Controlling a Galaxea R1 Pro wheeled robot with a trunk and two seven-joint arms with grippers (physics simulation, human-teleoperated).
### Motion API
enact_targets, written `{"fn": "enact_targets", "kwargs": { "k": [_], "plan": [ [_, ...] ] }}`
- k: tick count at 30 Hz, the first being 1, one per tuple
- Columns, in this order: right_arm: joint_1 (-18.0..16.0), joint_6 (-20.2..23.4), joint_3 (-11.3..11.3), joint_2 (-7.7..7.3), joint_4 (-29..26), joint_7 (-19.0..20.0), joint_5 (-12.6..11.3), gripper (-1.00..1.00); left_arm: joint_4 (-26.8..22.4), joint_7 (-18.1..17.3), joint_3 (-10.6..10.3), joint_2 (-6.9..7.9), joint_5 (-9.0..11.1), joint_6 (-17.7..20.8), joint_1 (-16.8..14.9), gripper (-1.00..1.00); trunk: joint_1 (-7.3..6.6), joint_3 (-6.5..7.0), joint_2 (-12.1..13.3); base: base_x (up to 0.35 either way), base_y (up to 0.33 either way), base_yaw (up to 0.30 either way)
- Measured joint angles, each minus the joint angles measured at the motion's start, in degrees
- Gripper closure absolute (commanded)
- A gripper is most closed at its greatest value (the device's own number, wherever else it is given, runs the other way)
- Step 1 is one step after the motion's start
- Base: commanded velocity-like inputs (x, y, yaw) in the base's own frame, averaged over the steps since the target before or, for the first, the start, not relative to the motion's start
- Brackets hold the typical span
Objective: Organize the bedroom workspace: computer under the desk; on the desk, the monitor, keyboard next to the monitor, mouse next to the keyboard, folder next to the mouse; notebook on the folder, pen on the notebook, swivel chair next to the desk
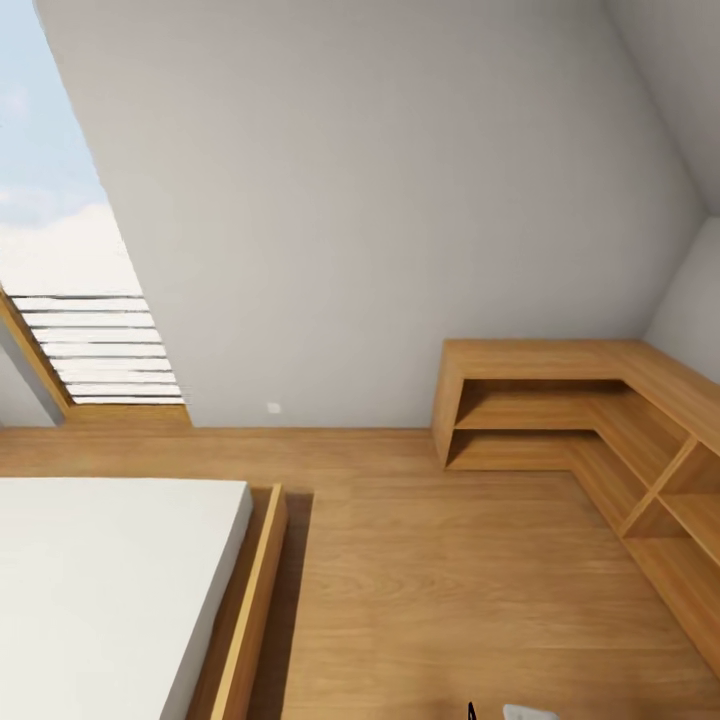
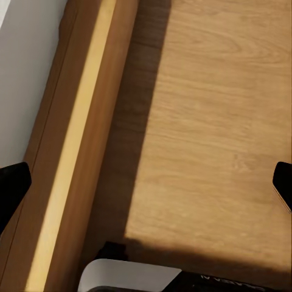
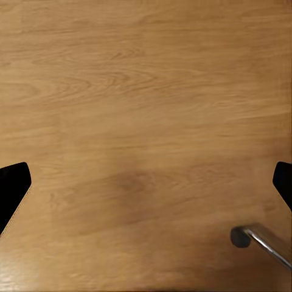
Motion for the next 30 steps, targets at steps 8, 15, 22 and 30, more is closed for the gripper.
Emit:
{"fn": "enact_targets", "kwargs": {
  "k": [8,15,22,30],
  "plan": [
    [0.0,0.0,0.0,0.0,0.0,0.0,0.02,-1.0,0.0,-0.01,-0.01,0.0,0.0,0.0,0.0,-1.0,0.0,0.0,0.0,0.334,0.0,0.0],
    [0.0,0.0,0.0,0.0,0.0,0.0,0.02,-1.0,0.81,-0.06,0.0,0.0,0.0,0.0,0.0,-1.0,0.0,0.0,0.0,0.334,0.0,0.0],
    [0.0,0.0,0.0,0.0,0.0,0.0,0.03,-1.0,1.23,-0.09,0.01,0.0,0.0,0.0,0.0,-1.0,0.0,0.0,0.0,0.334,0.0,0.0],
    [0.0,0.0,0.0,0.0,0.0,0.0,0.03,-1.0,1.37,-0.1,0.01,0.0,0.0,0.0,0.0,-1.0,0.0,0.0,0.0,0.334,0.0,0.0]
  ]
}}
